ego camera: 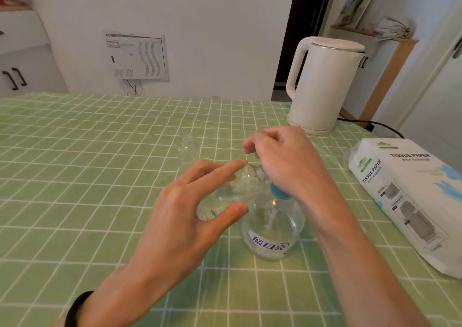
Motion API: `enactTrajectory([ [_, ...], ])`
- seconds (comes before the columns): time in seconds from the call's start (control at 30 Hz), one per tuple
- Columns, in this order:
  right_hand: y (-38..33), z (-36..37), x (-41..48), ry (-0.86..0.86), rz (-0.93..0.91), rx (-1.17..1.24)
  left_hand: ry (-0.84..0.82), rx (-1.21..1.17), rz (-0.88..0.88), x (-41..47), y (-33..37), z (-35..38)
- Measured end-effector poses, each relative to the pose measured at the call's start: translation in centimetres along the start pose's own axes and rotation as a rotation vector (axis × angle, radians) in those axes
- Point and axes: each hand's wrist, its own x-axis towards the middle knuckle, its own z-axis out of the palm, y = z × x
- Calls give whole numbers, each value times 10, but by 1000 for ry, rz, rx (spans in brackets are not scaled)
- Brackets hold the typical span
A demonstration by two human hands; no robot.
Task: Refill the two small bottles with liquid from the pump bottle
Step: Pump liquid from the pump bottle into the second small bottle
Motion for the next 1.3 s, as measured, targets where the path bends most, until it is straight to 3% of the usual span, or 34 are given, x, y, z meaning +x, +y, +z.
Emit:
enactTrajectory([
  [0.27, -1, 2, 0, -53, 74, 11, -20, 9, -12, 1, -4, 1],
  [0.6, 1, 1, 1, -7, -24, -6, -5, 6, 3, 1, -2, 0],
  [0.8, 5, 3, 4, -29, 55, 19, -22, 17, -9, 2, -5, 1],
  [1.13, 4, 1, 2, -7, -53, -8, 5, 8, 9, 1, -2, 1],
  [1.3, 7, 3, 6, -22, 24, 2, -15, 22, -2, 2, -6, 1],
])
